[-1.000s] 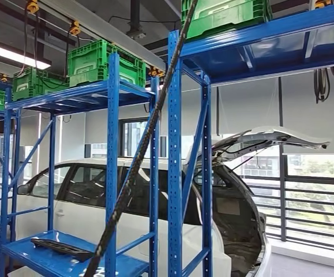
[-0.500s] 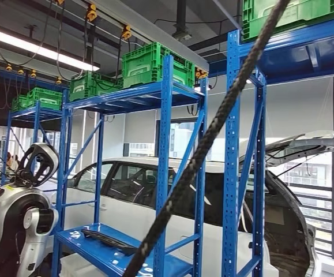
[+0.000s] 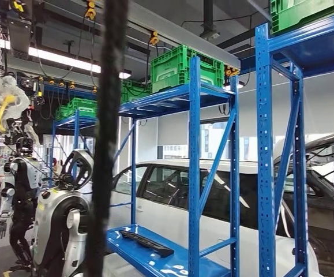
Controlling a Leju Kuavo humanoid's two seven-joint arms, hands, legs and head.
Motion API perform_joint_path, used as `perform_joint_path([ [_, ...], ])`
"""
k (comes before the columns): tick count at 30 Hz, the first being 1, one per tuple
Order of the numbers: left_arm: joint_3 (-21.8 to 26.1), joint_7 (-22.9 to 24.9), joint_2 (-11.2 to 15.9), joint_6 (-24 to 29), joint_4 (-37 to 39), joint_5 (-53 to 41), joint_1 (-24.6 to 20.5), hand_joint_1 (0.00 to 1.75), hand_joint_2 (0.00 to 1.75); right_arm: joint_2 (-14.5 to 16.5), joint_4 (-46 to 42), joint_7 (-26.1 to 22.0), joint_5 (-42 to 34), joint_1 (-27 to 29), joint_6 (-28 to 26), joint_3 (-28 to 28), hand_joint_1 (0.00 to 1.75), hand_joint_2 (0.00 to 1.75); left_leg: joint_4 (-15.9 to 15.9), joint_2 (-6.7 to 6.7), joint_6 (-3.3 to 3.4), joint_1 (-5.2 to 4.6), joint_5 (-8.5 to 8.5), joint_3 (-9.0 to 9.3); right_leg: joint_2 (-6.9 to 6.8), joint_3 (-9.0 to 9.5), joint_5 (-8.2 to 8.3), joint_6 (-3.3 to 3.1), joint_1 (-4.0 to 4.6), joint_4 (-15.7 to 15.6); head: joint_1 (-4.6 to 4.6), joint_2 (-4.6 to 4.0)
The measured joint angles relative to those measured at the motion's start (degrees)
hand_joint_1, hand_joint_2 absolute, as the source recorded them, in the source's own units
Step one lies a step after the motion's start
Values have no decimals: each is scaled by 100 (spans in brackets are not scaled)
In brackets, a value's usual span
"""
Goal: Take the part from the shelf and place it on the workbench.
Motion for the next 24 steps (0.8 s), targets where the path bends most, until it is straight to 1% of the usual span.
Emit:
perform_joint_path([
  [1, 0, -20, 10, 6, -1, 3, -23, 0, 175, 8, 3, 5, 7, 9, -1, 0, 175, 175, 350, 134, -42, 21, -181, -167, -77, 4, 2, -2, -7, -12, -1, -1],
  [2, 0, -37, 18, 8, -1, 7, -41, 0, 175, 11, 9, 13, 14, 21, 0, -1, 175, 175, 707, 202, -87, 56, -323, -333, -163, 2, -3, 5, -12, -10, 1, -1],
  [3, 0, -49, 24, 8, -1, 9, -48, 0, 175, 13, 15, 22, 20, 35, 1, -1, 175, 175, 977, 241, -125, 91, -407, -454, -241, 2, -10, 14, -17, -7, 1, -2],
  [4, 0, -53, 26, 5, -1, 10, -45, 0, 175, 14, 19, 30, 25, 45, 2, -1, 175, 175, 1110, 260, -156, 121, -422, -510, -300, 2, -16, 25, -23, -4, 1, -2],
  [5, 0, -55, 26, 3, -1, 10, -36, 0, 175, 15, 21, 35, 30, 49, 5, -1, 175, 175, 1052, 279, -187, 149, -347, -470, -352, 4, -26, 42, -34, 5, 1, -2],
  [6, 0, -56, 28, 2, -1, 10, -27, 0, 175, 16, 22, 37, 35, 49, 7, -1, 175, 175, 810, 310, -220, 175, -203, -337, -401, 5, -43, 69, -51, 24, 1, -2],
  [7, 0, -61, 32, 2, -1, 10, -22, 0, 175, 19, 22, 38, 39, 47, 9, -1, 175, 175, 443, 387, -260, 200, -22, -139, -452, 5, -72, 110, -69, 62, 1, -2],
  [8, 0, -67, 27, 2, 1, 10, -26, 0, 175, 22, 22, 40, 44, 45, 10, -3, 175, 175, 84, 502, -291, 204, 110, 55, -507, -2, -109, 164, -72, 109, 1, -2],
  [9, 0, -76, 22, 1, 1, 10, -36, 0, 175, 26, 22, 43, 49, 41, 11, -7, 175, 175, -191, 584, -281, 201, 200, 194, -552, -12, -146, 215, -72, 163, 1, -2],
  [10, 0, -84, 14, -1, 0, 10, -46, 0, 175, 29, 23, 45, 52, 38, 13, -10, 175, 175, -333, 649, -261, 192, 225, 263, -581, -22, -175, 253, -64, 206, -1, -2],
  [11, 0, -89, 5, -3, 0, 10, -55, 0, 175, 30, 24, 48, 56, 36, 14, -13, 175, 175, -344, 664, -228, 178, 202, 260, -597, -32, -191, 273, -52, 230, -2, -2],
  [12, 0, -92, 6, -5, -1, 10, -57, 0, 175, 31, 24, 50, 58, 34, 15, -14, 175, 175, -348, 640, -200, 181, 214, 252, -603, -34, -196, 279, -54, 243, -3, -2],
  [16, 0, -92, 10, -5, -2, 10, -57, 0, 175, 31, 24, 50, 59, 34, 16, -14, 175, 175, -343, 634, -194, 180, 212, 250, -604, -34, -196, 280, -54, 242, -3, -2],
  [18, 0, -94, 14, -16, -2, 7, -41, 0, 175, 39, 25, 50, 66, 29, 18, -14, 175, 175, -325, 559, -122, 166, 203, 229, -661, -15, -196, 295, -65, 231, -3, -2],
  [19, 0, -99, 14, -21, -2, 5, -38, 0, 175, 49, 25, 50, 71, 21, 20, -16, 175, 175, -321, 485, -58, 159, 209, 217, -571, -57, -317, 313, -84, 372, -2, -2],
  [20, 0, -109, 14, -26, -2, 3, -40, 0, 175, 59, 28, 52, 78, 13, 31, -18, 175, 175, -320, 345, 18, 131, 225, 198, -444, -257, -538, 312, -94, 840, -2, -2],
  [21, 0, -118, 14, -27, -2, 3, -50, 0, 175, 68, 31, 56, 82, 7, 44, -20, 175, 175, -324, 213, 68, 102, 245, 188, -288, -437, -707, 291, -93, 1245, -1, -2],
  [22, 0, -127, 13, -30, -3, 2, -59, 0, 175, 76, 33, 61, 86, -2, 56, -22, 175, 175, -327, 68, 114, 67, 265, 181, -115, -566, -806, 249, -79, 1533, -1, -2],
  [23, 0, -132, 12, -34, -3, 0, -64, 0, 175, 80, 37, 67, 89, -10, 68, -22, 175, 175, -327, -61, 134, 27, 276, 181, -29, -582, -708, 173, -42, 1539, -1, -2],
  [24, 0, -134, -3, -39, -1, -2, -64, 0, 175, 84, 37, 71, 89, -27, 72, -22, 175, 175, -329, -134, 141, 22, 282, 185, 105, -405, -485, 83, -7, 1126, 1, -2],
])
